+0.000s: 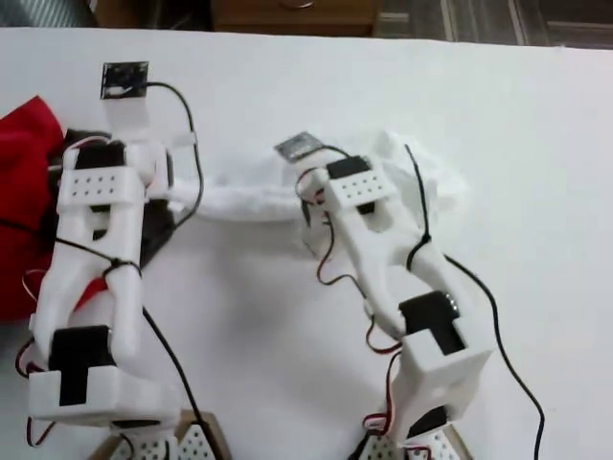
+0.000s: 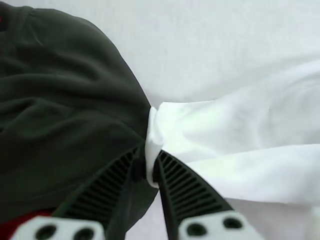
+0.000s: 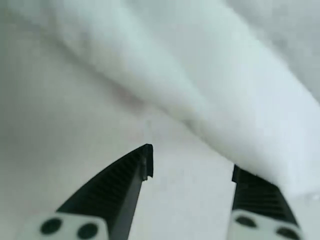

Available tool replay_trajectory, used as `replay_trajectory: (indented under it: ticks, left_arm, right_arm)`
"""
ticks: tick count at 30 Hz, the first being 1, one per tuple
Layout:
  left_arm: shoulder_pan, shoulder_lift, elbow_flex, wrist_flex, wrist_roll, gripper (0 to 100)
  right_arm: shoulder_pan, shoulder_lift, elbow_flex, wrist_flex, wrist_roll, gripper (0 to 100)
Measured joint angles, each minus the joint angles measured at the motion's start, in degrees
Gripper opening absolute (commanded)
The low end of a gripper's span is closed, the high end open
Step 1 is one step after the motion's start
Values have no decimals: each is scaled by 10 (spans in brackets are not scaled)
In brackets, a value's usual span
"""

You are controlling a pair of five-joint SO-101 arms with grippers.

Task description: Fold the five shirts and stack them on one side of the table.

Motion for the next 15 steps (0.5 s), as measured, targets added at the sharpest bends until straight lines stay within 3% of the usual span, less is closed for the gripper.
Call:
replay_trajectory:
  ticks: [15]
  left_arm:
    - [0,0,0,0,0,27]
  right_arm:
    - [35,100,-20,-55,-1,261]
